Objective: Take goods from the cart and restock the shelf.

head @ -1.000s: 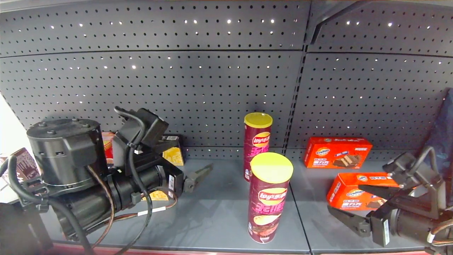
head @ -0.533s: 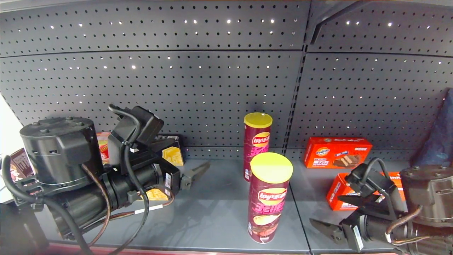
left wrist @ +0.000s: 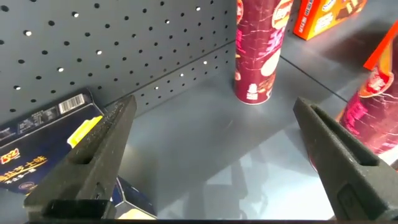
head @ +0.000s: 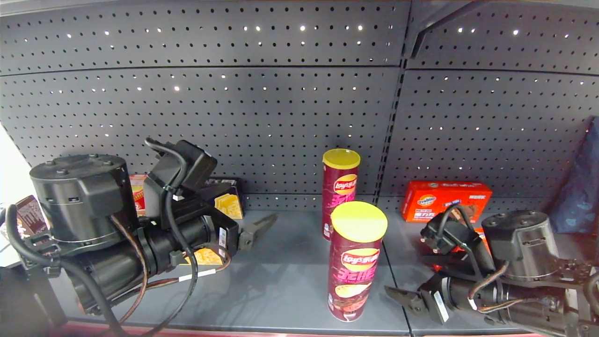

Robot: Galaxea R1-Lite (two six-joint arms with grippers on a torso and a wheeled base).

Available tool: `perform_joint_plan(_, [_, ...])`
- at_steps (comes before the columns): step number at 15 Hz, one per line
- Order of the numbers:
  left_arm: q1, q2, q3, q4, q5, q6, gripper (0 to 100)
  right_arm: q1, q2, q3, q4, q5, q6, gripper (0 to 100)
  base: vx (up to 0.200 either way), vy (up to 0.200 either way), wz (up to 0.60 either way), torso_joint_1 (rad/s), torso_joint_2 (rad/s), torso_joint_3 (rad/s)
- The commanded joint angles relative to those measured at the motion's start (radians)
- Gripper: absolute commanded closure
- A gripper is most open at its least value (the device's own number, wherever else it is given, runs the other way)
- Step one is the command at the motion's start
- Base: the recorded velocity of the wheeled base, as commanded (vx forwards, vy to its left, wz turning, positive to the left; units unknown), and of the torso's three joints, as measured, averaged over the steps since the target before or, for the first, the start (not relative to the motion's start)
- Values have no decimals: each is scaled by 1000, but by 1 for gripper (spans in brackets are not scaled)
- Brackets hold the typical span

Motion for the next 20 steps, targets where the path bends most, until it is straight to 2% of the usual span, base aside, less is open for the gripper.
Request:
perform_joint_plan(1, [0,12,-1,-1,0,0,0,15,41,-35,0,-2,0,0,0,0,0,0,0,0])
perform_joint_plan(5, [2,15,2,-1,0,0,0,24,84,-70,-3,-2,0,0,0,0,0,0,0,0])
perform_joint_plan(9, [18,25,1,-3,-3,0,0,30,92,-71,-5,0,0,0,0,0,0,0,0,0])
perform_joint_plan(20, [18,39,1,-4,-3,1,0,44,92,-65,-5,0,0,0,0,0,0,0,0,0])
